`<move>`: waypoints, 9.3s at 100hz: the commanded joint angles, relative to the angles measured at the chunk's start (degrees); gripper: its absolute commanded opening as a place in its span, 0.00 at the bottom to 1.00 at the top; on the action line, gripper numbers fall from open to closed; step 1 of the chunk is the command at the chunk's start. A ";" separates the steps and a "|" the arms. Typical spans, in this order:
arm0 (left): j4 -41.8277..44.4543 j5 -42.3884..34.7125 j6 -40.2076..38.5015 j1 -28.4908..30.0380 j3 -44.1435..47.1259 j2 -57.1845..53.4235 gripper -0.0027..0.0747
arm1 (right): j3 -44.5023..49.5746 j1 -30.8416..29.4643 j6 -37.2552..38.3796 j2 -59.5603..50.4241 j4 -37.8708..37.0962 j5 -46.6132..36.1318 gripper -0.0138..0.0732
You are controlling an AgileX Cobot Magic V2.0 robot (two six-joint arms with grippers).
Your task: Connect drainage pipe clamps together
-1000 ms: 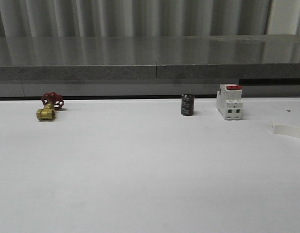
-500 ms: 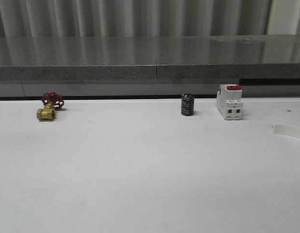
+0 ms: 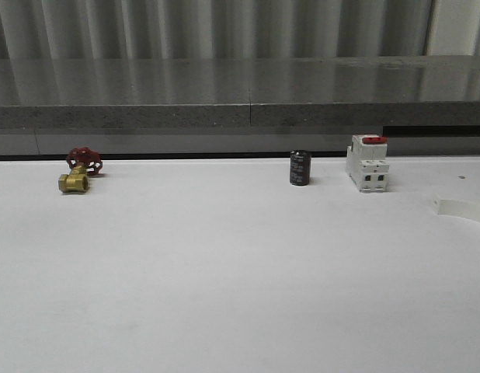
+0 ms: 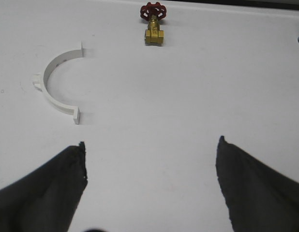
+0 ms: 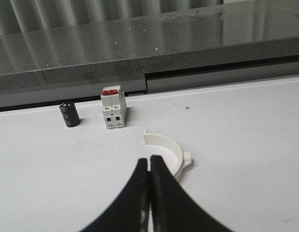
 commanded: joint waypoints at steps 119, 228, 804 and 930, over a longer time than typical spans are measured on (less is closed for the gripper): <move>1.03 -3.67 13.49 19.05 -35.39 67.57 0.74 | -0.84 -0.42 -0.10 -1.22 -0.78 -4.54 0.08; -2.60 -6.47 18.18 18.95 -40.84 77.27 0.72 | -0.84 -0.42 -0.10 -1.22 -0.78 -4.54 0.08; 8.65 -21.06 -6.20 -5.57 11.86 -16.74 0.01 | -5.56 -0.42 -1.05 -0.64 -0.84 1.59 0.08; 8.65 -21.06 -6.20 -5.57 11.86 -16.74 0.01 | -39.98 -0.42 -0.99 55.13 -0.84 17.33 0.68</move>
